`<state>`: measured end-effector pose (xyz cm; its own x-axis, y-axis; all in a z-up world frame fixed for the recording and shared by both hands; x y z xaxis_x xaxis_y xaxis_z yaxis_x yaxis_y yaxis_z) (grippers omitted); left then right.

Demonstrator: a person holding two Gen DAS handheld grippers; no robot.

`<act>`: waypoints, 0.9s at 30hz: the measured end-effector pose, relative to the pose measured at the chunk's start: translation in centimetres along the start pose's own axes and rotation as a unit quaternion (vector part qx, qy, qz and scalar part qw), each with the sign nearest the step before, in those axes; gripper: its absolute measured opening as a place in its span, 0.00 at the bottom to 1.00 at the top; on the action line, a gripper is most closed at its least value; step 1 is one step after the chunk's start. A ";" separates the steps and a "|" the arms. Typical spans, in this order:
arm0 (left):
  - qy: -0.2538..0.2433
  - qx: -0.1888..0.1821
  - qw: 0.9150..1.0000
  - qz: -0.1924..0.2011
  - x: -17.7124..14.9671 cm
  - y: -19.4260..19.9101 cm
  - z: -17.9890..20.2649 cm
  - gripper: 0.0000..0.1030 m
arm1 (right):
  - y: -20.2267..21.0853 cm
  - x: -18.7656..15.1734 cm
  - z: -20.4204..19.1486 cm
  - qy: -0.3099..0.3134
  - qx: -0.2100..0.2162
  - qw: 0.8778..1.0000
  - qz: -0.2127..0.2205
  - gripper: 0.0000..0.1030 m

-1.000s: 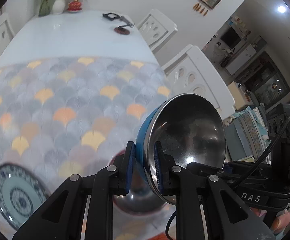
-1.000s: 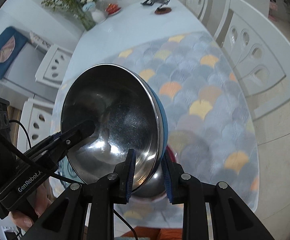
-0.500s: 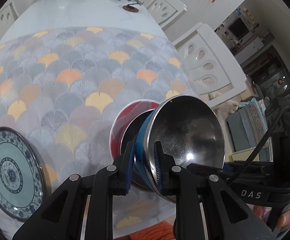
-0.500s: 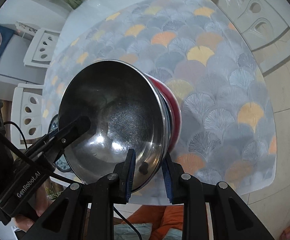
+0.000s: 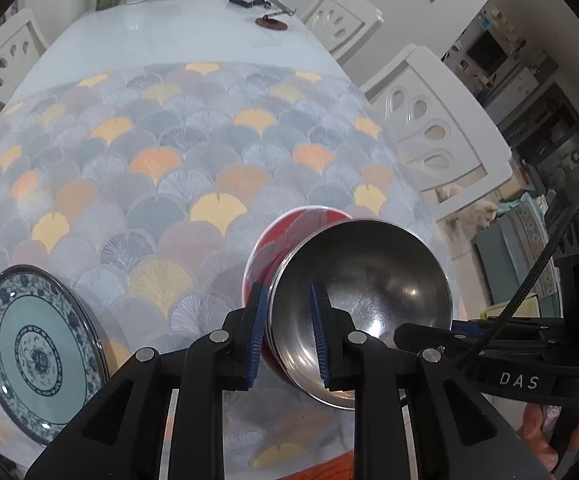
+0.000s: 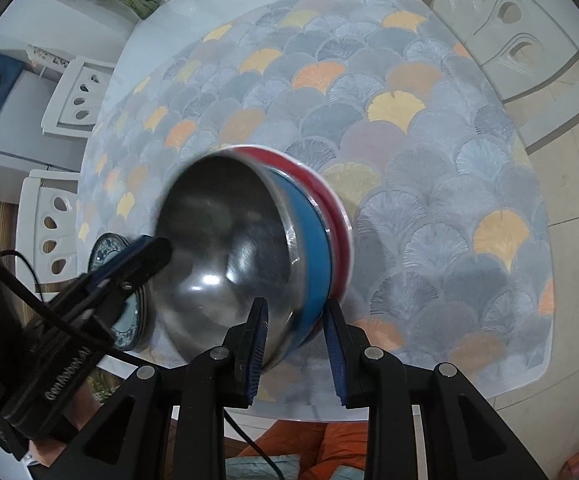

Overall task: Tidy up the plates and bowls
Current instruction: 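Carry the blue steel bowl over the red bowl and lower it inside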

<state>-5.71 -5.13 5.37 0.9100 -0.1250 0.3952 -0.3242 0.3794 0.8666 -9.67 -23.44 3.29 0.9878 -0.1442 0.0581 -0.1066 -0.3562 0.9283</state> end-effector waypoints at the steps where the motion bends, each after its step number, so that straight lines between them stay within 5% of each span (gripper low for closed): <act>1: -0.001 -0.002 1.000 0.002 0.0 0.1 -0.1 0.19 | 0.1 0.0 0.0 0.003 0.001 1.000 0.001 0.27; 17: -0.055 0.012 0.998 0.018 -1.0 1.5 2.1 0.19 | 2.8 -1.0 -1.9 0.078 -0.047 0.994 0.052 0.27; 27: -0.061 0.022 0.995 0.075 -0.5 6.1 2.6 0.19 | 5.7 -2.0 -4.7 0.125 -0.064 0.985 0.102 0.27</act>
<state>-8.83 -5.13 11.28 0.8134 -0.1819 0.5526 -0.4673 0.3614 0.8068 -11.71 -20.90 10.21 0.9460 0.0374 0.3221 -0.3065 -0.2214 0.9258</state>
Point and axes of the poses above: each gripper's, at about its wrist camera, not at the fingertips, and y roughly against the way its jaws point, z to its right, x to its top, the point moved 4 cm from there along -y, roughly the way its jaws point, and after that the axes turned 2 degrees about -z, right-handed, at the moved point
